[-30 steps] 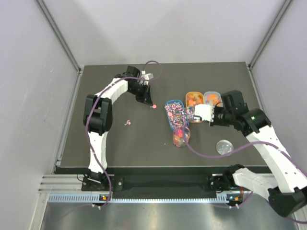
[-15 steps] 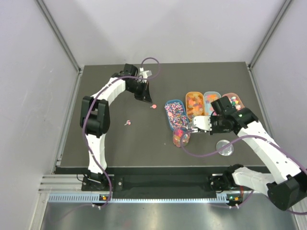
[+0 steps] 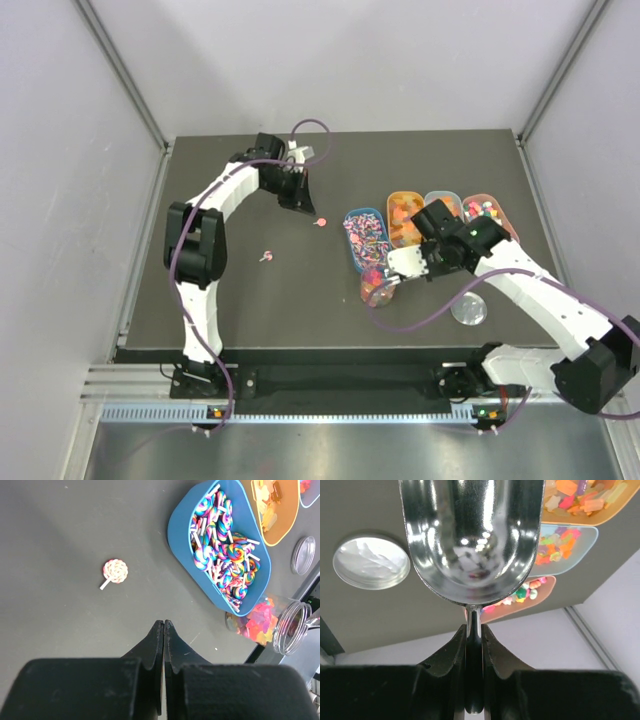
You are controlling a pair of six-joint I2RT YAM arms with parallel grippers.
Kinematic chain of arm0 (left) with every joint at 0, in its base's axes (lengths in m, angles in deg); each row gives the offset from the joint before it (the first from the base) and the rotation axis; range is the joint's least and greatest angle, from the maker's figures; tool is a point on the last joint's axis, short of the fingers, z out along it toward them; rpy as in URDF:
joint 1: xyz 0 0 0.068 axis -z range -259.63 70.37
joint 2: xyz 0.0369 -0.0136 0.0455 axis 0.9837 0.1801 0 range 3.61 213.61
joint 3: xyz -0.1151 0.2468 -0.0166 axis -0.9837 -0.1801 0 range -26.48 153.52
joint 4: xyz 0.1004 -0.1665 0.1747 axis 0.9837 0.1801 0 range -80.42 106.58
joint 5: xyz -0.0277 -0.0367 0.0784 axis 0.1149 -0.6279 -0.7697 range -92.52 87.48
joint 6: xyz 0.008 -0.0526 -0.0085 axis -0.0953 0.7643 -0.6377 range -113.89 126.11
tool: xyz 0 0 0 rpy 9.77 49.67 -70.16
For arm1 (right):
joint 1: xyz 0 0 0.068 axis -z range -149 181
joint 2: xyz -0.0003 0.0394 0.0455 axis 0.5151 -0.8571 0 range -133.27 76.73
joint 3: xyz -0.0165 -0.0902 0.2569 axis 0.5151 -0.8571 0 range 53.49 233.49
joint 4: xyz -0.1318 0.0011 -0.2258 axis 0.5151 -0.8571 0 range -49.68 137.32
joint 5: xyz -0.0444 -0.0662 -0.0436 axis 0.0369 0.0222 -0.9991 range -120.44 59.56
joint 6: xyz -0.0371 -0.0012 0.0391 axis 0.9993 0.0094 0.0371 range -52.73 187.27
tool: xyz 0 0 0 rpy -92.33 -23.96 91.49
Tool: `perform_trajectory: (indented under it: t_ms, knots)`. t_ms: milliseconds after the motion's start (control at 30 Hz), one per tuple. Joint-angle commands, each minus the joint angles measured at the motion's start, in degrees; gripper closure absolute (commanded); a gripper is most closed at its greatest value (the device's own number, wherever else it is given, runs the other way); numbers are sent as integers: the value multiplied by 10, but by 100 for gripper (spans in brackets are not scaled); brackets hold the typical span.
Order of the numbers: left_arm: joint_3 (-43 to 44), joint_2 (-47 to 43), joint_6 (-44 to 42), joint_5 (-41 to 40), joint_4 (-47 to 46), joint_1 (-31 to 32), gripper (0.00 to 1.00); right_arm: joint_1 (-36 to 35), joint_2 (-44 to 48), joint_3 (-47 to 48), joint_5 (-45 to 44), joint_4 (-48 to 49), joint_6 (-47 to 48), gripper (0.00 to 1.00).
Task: Pack the candies
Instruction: Place the fake candies in the packing bottle.
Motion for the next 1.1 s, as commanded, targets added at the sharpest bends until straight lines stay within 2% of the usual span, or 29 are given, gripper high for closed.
perform_trajectory:
  t_ms: [0,467,833,1067]
  knots:
    - [-4,-39,4,9,-21,-8,100,-24,-12,49,-51,-19,6,100]
    - [1,-50,20,20,-26,-10,100,-101,-42,64,-167,-53,8,100]
    - [6,-51,34,30,-31,-11,100,-130,-54,77,-204,-64,-9,100]
    - [18,-49,37,32,-27,-11,100,-126,-56,119,-211,-77,-44,100]
